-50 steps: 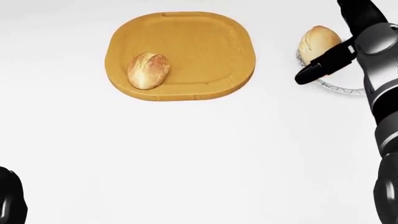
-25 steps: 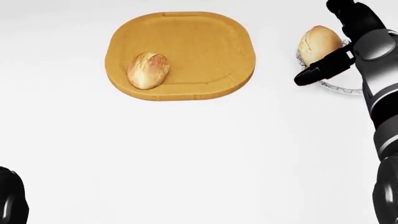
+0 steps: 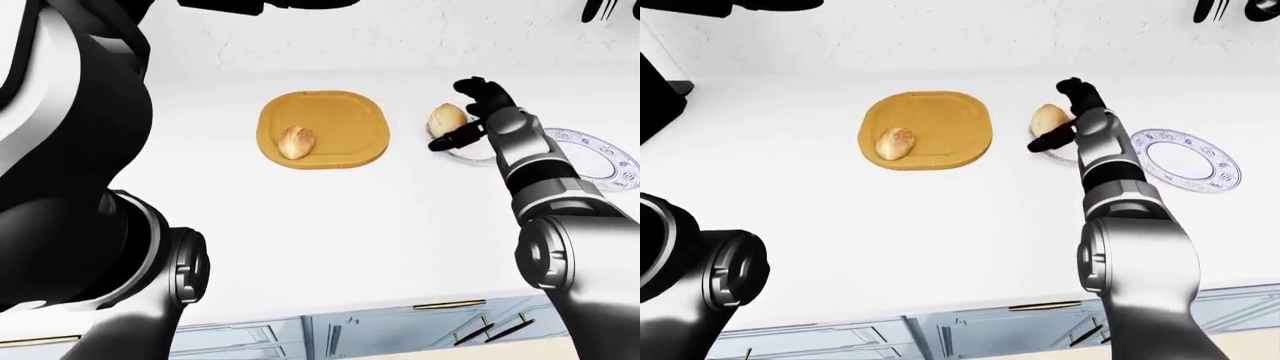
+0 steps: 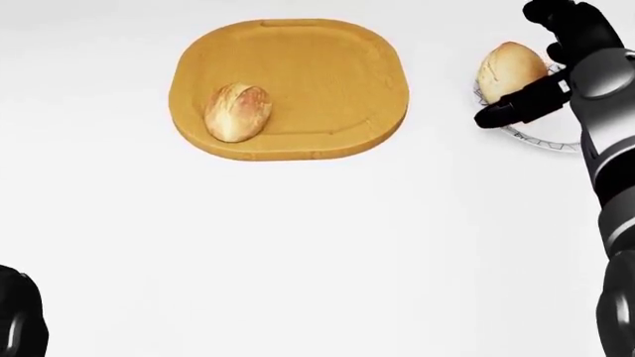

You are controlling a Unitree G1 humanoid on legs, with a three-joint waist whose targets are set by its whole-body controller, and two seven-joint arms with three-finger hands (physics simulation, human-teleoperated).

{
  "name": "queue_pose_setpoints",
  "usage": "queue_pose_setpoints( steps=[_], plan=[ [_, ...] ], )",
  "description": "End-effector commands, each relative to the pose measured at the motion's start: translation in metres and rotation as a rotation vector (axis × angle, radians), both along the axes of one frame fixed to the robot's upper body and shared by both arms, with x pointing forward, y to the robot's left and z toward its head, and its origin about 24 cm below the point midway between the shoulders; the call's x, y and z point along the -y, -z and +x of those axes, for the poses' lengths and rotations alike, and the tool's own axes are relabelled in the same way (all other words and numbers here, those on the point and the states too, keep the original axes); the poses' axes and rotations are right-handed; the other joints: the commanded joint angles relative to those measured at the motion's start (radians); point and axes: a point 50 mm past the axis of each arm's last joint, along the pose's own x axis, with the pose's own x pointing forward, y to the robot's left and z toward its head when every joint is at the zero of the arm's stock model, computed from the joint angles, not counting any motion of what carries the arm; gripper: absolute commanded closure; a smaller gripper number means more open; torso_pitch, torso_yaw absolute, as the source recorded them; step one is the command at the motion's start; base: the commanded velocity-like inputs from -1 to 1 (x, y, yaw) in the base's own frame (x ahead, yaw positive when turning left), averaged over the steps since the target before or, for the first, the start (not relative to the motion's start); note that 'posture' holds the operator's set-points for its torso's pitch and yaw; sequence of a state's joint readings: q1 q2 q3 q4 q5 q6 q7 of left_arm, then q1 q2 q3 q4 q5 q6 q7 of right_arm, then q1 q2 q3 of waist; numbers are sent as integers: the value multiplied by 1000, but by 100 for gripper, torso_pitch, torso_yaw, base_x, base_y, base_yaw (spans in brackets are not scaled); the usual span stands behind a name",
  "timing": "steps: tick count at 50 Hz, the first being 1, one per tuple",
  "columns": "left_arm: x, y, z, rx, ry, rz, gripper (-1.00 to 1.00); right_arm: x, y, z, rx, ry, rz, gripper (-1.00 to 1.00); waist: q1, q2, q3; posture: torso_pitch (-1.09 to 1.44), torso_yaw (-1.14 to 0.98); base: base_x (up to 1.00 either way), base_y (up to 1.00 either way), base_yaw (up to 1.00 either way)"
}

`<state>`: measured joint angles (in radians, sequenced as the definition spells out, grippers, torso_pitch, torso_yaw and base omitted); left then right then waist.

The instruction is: Place all breads on the cutting board.

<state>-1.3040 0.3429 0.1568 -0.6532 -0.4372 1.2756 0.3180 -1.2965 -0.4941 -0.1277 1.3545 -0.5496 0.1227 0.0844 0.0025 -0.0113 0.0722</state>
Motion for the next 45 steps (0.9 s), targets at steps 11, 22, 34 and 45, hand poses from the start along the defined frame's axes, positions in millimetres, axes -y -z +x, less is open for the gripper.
queue_pose_setpoints(
  steps=[11, 22, 34, 45],
  plan=[
    [-1, -8, -6, 54, -1, -16, -100, 0, -27, 1, 119, 13, -11, -49, 0, -6, -31, 0, 0, 0, 0, 0],
    [-1, -8, -6, 54, 0, -14, -100, 0, -21, 1, 108, 8, -9, -22, 1, -7, -31, 0, 0, 0, 0, 0],
    [0, -7, -6, 52, 0, -12, -100, 1, -19, 1, 109, 10, -11, -5, 2, -9, -32, 0, 0, 0, 0, 0],
    [-1, -8, -6, 53, -2, -14, -100, -2, -64, 1, 187, -1, -41, 33, 2, -6, -32, 0, 0, 0, 0, 0]
  ],
)
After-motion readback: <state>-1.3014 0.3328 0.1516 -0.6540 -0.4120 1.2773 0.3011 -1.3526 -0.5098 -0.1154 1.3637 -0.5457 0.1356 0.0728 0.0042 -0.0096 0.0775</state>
